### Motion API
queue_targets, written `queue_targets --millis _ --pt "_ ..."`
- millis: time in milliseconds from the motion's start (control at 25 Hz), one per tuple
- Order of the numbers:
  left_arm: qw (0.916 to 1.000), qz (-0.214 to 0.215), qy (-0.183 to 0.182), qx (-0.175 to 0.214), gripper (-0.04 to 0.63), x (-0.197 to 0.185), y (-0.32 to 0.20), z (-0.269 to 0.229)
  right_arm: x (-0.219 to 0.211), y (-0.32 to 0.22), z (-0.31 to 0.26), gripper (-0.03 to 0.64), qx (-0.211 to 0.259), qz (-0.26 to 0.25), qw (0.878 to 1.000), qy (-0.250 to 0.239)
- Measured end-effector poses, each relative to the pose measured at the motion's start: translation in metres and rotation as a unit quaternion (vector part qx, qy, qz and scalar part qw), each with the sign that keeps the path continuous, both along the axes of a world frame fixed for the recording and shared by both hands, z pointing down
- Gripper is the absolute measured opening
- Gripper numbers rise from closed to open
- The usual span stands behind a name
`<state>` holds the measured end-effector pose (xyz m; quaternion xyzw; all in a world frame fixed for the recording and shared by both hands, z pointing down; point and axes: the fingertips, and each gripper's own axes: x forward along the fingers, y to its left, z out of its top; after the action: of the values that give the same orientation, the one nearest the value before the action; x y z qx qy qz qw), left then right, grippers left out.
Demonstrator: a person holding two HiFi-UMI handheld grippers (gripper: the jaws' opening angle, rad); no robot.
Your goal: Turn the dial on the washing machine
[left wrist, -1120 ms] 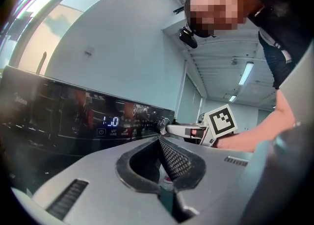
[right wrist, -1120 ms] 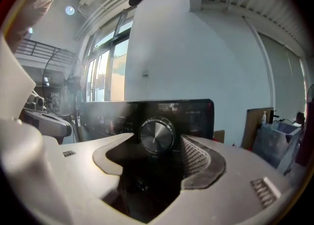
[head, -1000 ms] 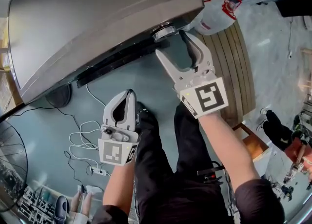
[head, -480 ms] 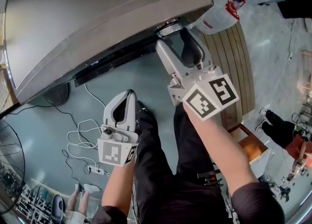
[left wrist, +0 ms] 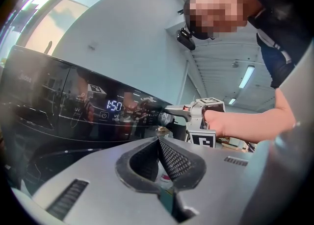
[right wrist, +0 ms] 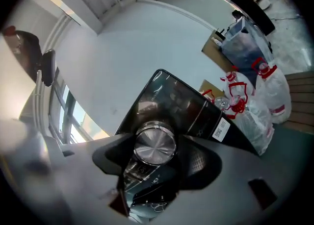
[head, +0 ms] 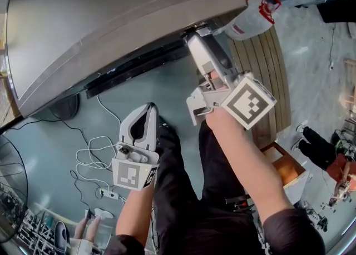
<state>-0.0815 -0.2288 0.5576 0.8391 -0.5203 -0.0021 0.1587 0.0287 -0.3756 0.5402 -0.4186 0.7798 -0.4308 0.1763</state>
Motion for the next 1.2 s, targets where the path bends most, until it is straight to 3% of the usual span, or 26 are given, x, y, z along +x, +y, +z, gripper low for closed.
queue_targets --millis 240,480,760,1200 --pt "1.0 0.002 0.003 0.001 0.015 0.0011 0.0004 0.0007 -0.0005 -0.0004 0.0015 0.284 -0.002 0.005 1.0 0.0" --pt "1.0 0.003 0.005 0.002 0.015 0.0023 0.0014 -0.0004 0.003 0.0033 0.007 0.284 0.011 0.021 0.997 0.078" --pt "1.0 0.005 0.006 -0.002 0.015 0.0028 -0.0019 0.0016 0.0032 0.0041 0.0075 0.284 0.062 0.008 0.979 0.196" --pt "0.9999 0.005 0.007 -0.007 0.015 0.0029 -0.0029 0.0062 -0.0024 0.0066 0.0061 0.282 0.111 0.0 0.952 0.286"
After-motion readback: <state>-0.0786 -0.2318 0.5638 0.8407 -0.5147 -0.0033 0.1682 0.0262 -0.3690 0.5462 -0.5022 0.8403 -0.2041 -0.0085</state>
